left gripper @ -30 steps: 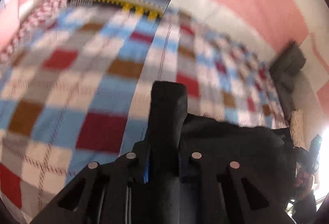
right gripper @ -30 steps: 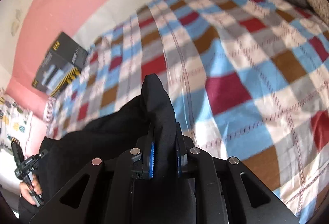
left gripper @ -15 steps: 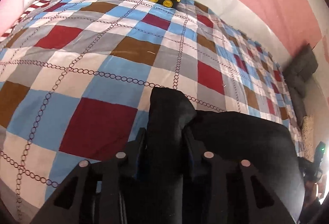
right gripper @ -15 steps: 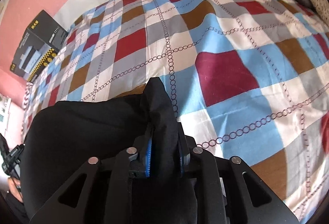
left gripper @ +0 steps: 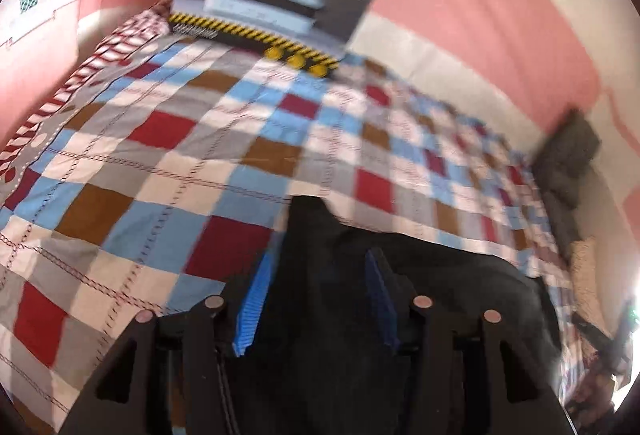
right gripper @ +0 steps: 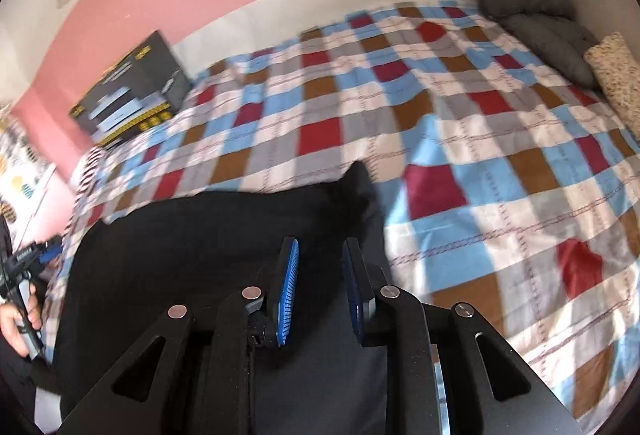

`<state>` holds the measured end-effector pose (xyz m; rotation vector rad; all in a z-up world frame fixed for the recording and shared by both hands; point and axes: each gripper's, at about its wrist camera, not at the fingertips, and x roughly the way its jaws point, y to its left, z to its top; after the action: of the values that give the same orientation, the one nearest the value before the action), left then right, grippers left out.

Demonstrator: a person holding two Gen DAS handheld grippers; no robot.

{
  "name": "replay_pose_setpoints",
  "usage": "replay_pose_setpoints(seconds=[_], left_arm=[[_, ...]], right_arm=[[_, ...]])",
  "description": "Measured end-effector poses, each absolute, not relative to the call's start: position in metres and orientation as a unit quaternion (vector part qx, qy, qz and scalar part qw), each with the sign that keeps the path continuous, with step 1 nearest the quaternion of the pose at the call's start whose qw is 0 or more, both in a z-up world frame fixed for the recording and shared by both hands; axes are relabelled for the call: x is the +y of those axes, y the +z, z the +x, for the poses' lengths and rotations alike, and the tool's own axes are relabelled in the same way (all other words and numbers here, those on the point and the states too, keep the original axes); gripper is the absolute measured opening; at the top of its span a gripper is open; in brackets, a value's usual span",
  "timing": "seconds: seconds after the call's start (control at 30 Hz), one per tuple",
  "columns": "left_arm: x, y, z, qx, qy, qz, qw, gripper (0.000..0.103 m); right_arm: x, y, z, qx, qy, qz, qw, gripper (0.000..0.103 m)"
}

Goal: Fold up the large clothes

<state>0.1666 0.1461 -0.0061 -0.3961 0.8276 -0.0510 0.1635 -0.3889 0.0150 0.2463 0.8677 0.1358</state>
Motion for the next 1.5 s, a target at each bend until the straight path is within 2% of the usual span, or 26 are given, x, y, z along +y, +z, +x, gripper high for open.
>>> replay_pose_setpoints(seconds=[0.1, 0.17, 0.2, 0.27, 0.43, 0.47, 0.63, 0.8, 0.83, 0.87, 1.03, 1.17, 1.37, 1.5], left_arm=[[0.117, -0.019, 0.157, 0.405, -0.037, -0.138, 0.903, 0.056], [0.113, -0.046, 0.159, 0.433, -0.016, -0.113, 0.894, 0.055], [0.118, -0.059, 0.162, 0.446, -0.011, -0.125, 0.886, 0.055], [0.127, -0.067, 0.161, 0.441, -0.009, -0.151, 0.885, 0.055], [0.125, -0.06, 0.16, 0.441, -0.002, -0.139, 0.887, 0.054], [0.125, -0.056, 0.156, 0.437, -0.001, -0.137, 0.889, 0.054], [0.131, -0.036, 0.108, 0.408, -0.012, -0.146, 0.901, 0.054], [0.136, -0.056, 0.063, 0.414, 0.002, -0.131, 0.901, 0.055], [0.138, -0.063, 0.059, 0.412, 0.011, -0.128, 0.902, 0.057], [0.142, -0.068, 0.056, 0.406, 0.017, -0.129, 0.904, 0.065], [0.153, -0.085, 0.054, 0.394, 0.022, -0.155, 0.906, 0.072], [0.151, -0.084, 0.05, 0.396, 0.029, -0.15, 0.906, 0.072], [0.139, -0.052, 0.02, 0.398, 0.011, -0.115, 0.91, 0.07], [0.126, -0.054, 0.001, 0.411, -0.003, -0.085, 0.908, 0.07]], right_arm=[[-0.383, -0.019, 0.169, 0.445, 0.053, 0.108, 0.887, 0.023], [-0.392, -0.042, 0.174, 0.456, 0.043, 0.115, 0.881, 0.017], [-0.399, -0.053, 0.175, 0.458, 0.037, 0.129, 0.879, 0.009], [-0.405, -0.056, 0.175, 0.456, 0.036, 0.145, 0.877, 0.007], [-0.399, -0.044, 0.173, 0.456, 0.024, 0.112, 0.882, 0.007], [-0.397, -0.037, 0.168, 0.451, 0.019, 0.11, 0.885, 0.01], [-0.388, -0.008, 0.12, 0.416, 0.036, 0.121, 0.901, 0.01], [-0.381, -0.026, 0.078, 0.421, 0.023, 0.126, 0.898, 0.011], [-0.383, -0.035, 0.076, 0.423, 0.018, 0.123, 0.897, 0.011], [-0.386, -0.041, 0.074, 0.419, 0.013, 0.122, 0.899, 0.011], [-0.395, -0.05, 0.076, 0.409, -0.007, 0.129, 0.903, 0.01], [-0.393, -0.04, 0.069, 0.422, -0.016, 0.129, 0.897, 0.011], [-0.389, -0.01, 0.028, 0.409, 0.001, 0.126, 0.904, 0.011], [-0.389, -0.032, 0.016, 0.448, -0.005, 0.123, 0.885, 0.011]])
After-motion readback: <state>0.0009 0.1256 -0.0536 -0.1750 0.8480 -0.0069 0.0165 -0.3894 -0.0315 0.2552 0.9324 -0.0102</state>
